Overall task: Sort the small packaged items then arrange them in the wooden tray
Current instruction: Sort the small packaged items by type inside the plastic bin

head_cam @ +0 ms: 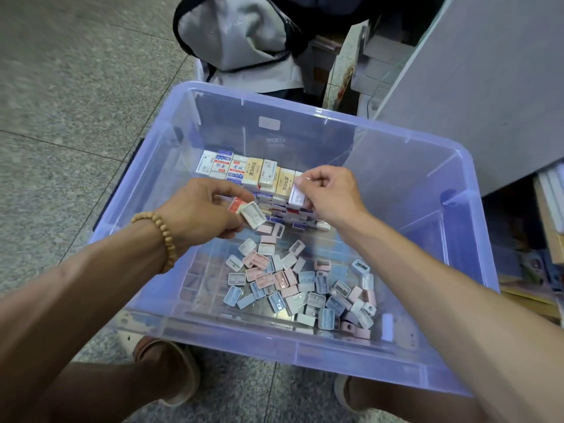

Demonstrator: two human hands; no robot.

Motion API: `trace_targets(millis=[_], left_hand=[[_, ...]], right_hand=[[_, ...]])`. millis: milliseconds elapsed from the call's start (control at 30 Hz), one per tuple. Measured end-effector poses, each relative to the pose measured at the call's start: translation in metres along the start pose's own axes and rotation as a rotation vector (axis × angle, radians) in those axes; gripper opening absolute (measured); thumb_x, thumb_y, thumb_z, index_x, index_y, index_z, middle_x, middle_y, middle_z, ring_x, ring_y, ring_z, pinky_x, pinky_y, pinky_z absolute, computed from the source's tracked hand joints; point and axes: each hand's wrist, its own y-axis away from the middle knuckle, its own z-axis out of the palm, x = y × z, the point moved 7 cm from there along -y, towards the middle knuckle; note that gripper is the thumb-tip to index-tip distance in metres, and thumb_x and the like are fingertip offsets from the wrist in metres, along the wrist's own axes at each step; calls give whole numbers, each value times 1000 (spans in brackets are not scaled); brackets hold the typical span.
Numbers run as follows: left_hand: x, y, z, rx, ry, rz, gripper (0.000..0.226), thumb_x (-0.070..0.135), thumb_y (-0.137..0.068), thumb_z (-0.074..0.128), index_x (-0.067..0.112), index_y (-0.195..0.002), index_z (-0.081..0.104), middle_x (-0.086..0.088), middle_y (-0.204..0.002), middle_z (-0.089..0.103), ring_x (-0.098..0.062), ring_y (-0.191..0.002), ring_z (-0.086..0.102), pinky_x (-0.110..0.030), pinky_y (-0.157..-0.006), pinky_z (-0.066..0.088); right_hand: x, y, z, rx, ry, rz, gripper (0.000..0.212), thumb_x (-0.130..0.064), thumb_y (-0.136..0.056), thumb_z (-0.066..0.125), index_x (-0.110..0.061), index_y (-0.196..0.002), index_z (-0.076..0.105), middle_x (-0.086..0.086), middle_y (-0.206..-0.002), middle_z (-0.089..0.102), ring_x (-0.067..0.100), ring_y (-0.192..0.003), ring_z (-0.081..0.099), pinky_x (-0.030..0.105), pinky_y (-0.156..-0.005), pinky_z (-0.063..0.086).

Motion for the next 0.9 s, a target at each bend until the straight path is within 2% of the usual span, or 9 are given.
trace_targets(millis=[133,233,333,433,567,667,733,833,900], left_hand=[[7,-6,2,25,-5,8,38,-13,-88,57,16,-108,69,-12,-73,62,-26,-76,64,-36,-79,59],[5,-11,1,33,-20,-7,37,-11,-87,60,15,-111,69,-11,-71,60,-26,-76,65,-39,-81,59],[4,-13,-3,32,-87,-3,35,-8,-85,64,19,-105,70,-13,-76,65,-26,-75,66,-38,-79,59],[2,-18,-7,43,-88,-2,29,-5,-83,69,14,-105,66,-15,-73,69,-33,-80,71,-44,-81,59],[7,-22,-4,50,7,26,19,-3,-81,72,8,-93,63,-12,-71,67,-31,-79,69,-46,-85,58],[20,-25,11,-40,87,106,20,-6,-81,71,8,-93,64,-5,-63,67,-26,-76,66,-43,-86,57],[29,-26,23,-107,135,142,23,-7,-81,70,7,-98,64,-6,-69,69,-22,-72,65,-37,-81,59],[40,-34,33,-83,100,186,31,-1,-78,75,8,-106,65,-6,-86,70,-16,-71,67,-26,-70,59],[48,-44,31,60,-214,326,35,15,-76,81,16,-107,65,2,-93,66,-14,-80,64,-26,-75,56]], right_hand=[[-4,-16,14,118,72,-10,12,-23,-88,74,-18,-78,72,0,-76,70,20,-76,67,42,-79,58],[-14,-18,21,190,126,-50,12,-23,-87,74,-11,-86,76,0,-83,72,20,-82,67,39,-81,57],[-14,-19,20,199,119,-40,10,-22,-82,78,-23,-75,71,-2,-81,72,25,-87,68,43,-81,58],[-8,-18,12,161,117,-40,25,-13,-81,74,-31,-69,61,-4,-77,71,22,-82,71,43,-80,60],[-20,-4,-3,116,92,-71,23,-12,-89,62,-25,-71,68,-8,-73,70,14,-74,70,37,-74,60],[-34,19,3,-177,67,-49,16,-24,-93,67,-20,-80,76,-6,-73,72,8,-65,63,26,-59,52],[-37,32,7,-341,28,-30,9,-22,-91,72,-16,-85,77,2,-71,71,8,-62,62,24,-58,52],[-26,25,-6,-269,-82,51,9,-10,-91,71,-13,-82,74,7,-69,68,13,-58,62,25,-63,57],[-8,14,-18,-127,-131,171,17,-7,-92,69,-12,-76,72,8,-73,71,16,-59,67,27,-67,60]])
